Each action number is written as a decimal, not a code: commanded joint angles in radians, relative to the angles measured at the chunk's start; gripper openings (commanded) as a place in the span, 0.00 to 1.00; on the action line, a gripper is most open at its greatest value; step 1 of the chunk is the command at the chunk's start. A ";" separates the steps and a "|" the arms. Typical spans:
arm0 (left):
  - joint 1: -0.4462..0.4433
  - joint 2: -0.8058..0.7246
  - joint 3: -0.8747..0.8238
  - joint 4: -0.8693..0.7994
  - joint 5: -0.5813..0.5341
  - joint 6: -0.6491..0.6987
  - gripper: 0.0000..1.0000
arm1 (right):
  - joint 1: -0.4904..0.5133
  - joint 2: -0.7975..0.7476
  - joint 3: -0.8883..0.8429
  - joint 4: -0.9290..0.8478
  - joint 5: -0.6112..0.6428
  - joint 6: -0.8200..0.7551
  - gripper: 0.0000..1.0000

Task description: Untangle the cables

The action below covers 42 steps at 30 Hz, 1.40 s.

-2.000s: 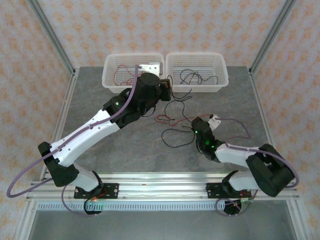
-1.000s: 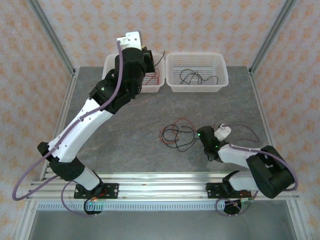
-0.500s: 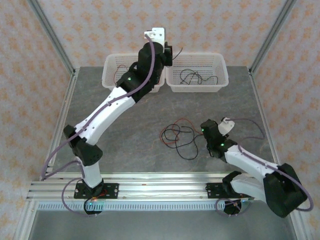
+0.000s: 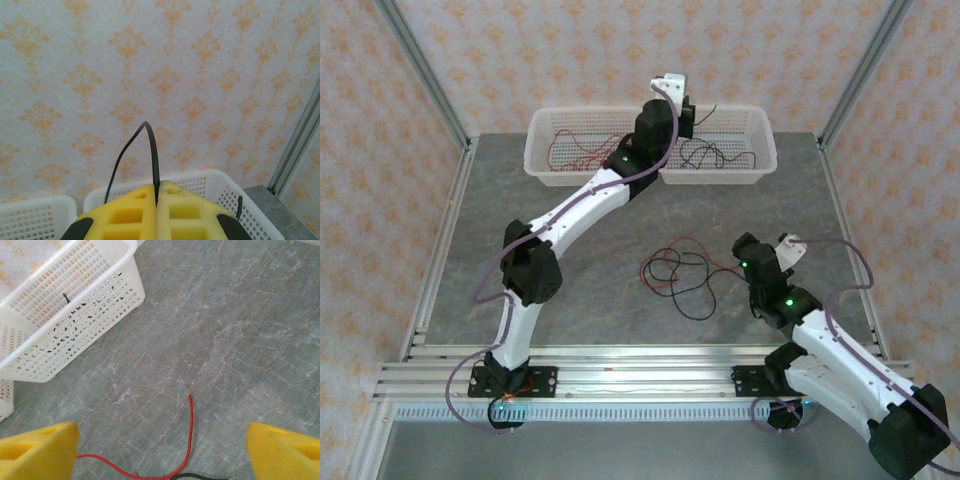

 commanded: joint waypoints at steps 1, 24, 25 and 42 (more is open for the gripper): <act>0.016 0.056 0.066 0.112 0.038 0.000 0.00 | -0.004 -0.033 0.021 -0.069 -0.013 -0.016 0.86; 0.029 0.452 0.235 0.075 0.009 0.060 0.02 | -0.004 -0.047 0.022 -0.098 -0.011 -0.032 0.85; 0.029 0.459 0.236 0.063 0.000 0.081 0.07 | -0.004 -0.044 0.025 -0.098 -0.012 -0.030 0.85; 0.010 0.424 0.313 -0.048 -0.098 0.395 0.72 | -0.004 -0.027 0.057 -0.109 -0.035 -0.032 0.85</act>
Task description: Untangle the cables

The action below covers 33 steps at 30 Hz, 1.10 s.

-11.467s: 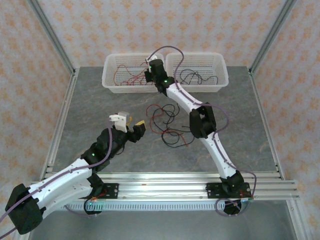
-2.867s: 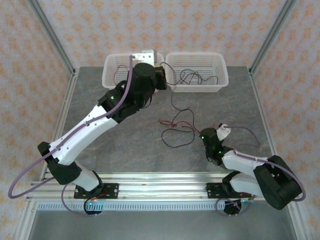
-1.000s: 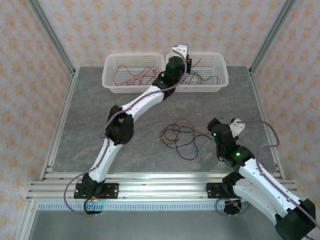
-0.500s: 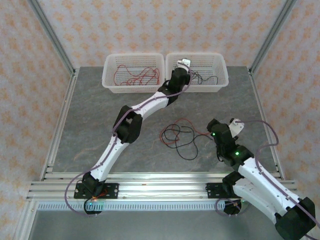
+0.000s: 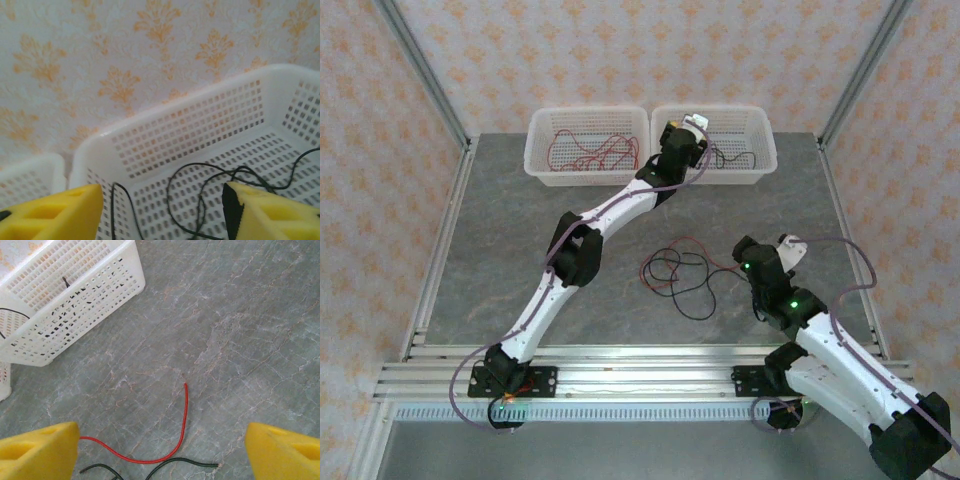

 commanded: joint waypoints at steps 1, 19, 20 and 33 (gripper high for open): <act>-0.013 -0.029 0.036 -0.034 -0.060 0.098 0.73 | -0.004 -0.001 0.037 -0.026 0.003 -0.009 0.85; -0.068 -0.270 -0.097 -0.247 -0.049 0.087 0.76 | -0.004 0.075 0.091 -0.117 -0.202 0.002 0.82; -0.072 -0.296 -0.126 -0.237 -0.051 0.075 0.76 | -0.004 0.085 0.096 -0.130 -0.227 -0.003 0.81; -0.103 -0.592 -0.438 -0.237 -0.057 -0.148 0.76 | 0.025 0.273 0.090 -0.238 -0.519 -0.075 0.74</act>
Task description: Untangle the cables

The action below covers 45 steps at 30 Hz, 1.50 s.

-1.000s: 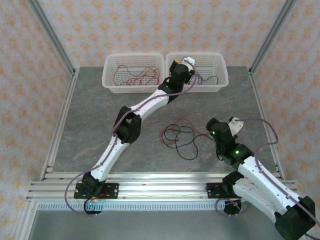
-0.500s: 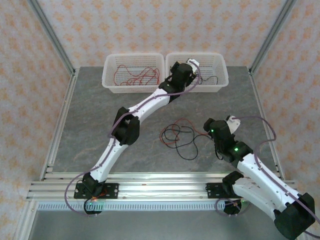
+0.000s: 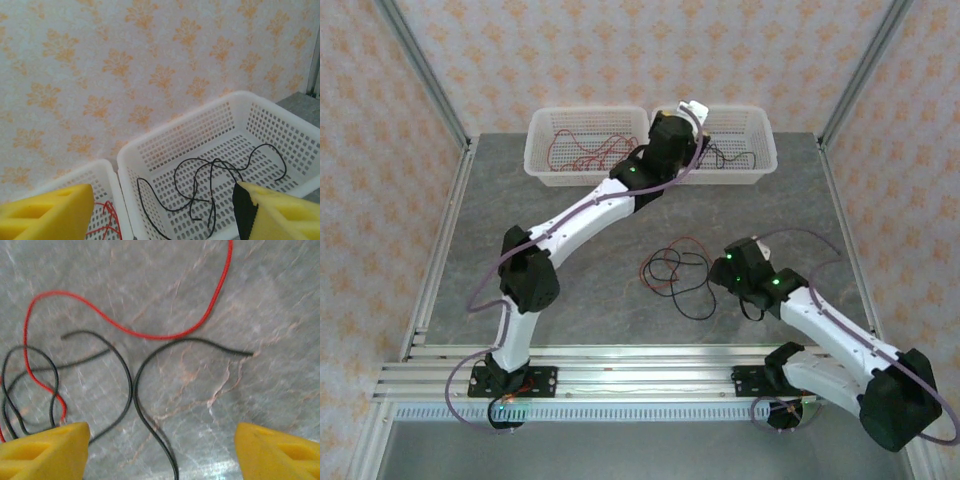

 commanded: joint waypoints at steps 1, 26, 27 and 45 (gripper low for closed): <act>-0.007 -0.075 -0.092 0.003 -0.014 -0.094 0.76 | 0.026 0.036 0.000 -0.054 -0.058 -0.019 0.73; -0.019 -0.465 -0.592 0.139 -0.007 -0.269 0.76 | 0.102 0.436 0.032 0.094 -0.021 -0.036 0.29; -0.019 -0.468 -0.596 0.139 -0.009 -0.270 0.76 | 0.104 0.444 0.028 0.105 -0.023 -0.034 0.25; -0.025 -0.524 -0.669 0.128 0.019 -0.320 0.76 | 0.105 0.315 0.006 0.134 0.004 -0.025 0.00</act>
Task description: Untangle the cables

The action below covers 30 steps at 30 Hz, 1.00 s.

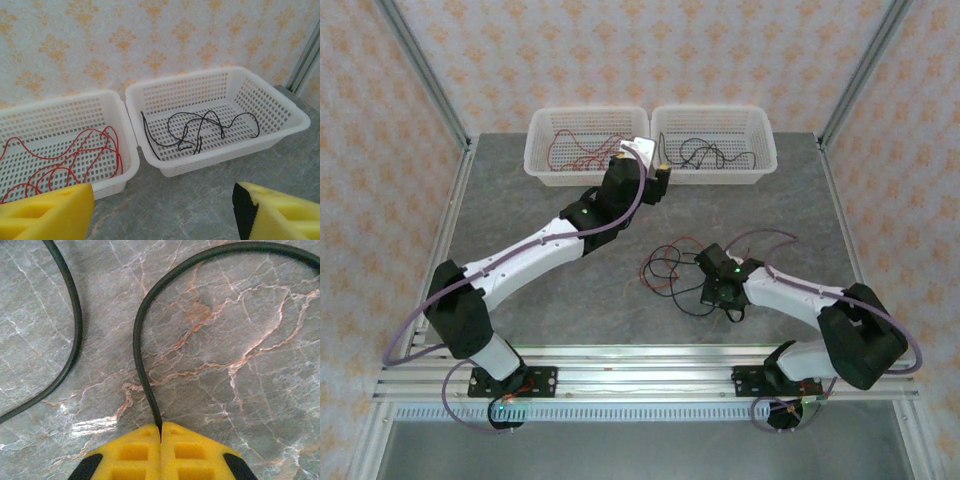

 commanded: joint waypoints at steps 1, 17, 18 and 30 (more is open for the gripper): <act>-0.013 -0.061 -0.038 0.016 0.019 -0.039 0.76 | -0.002 -0.052 -0.009 0.096 0.015 0.005 0.00; -0.153 -0.270 -0.430 0.290 0.051 -0.039 0.71 | -0.053 -0.329 0.259 -0.033 0.040 -0.064 0.00; -0.165 -0.285 -0.461 0.320 0.050 -0.034 0.71 | -0.058 -0.333 0.276 -0.034 0.045 -0.068 0.00; -0.261 -0.316 -0.660 0.549 0.067 0.087 0.74 | -0.092 -0.319 0.454 0.002 0.063 -0.088 0.00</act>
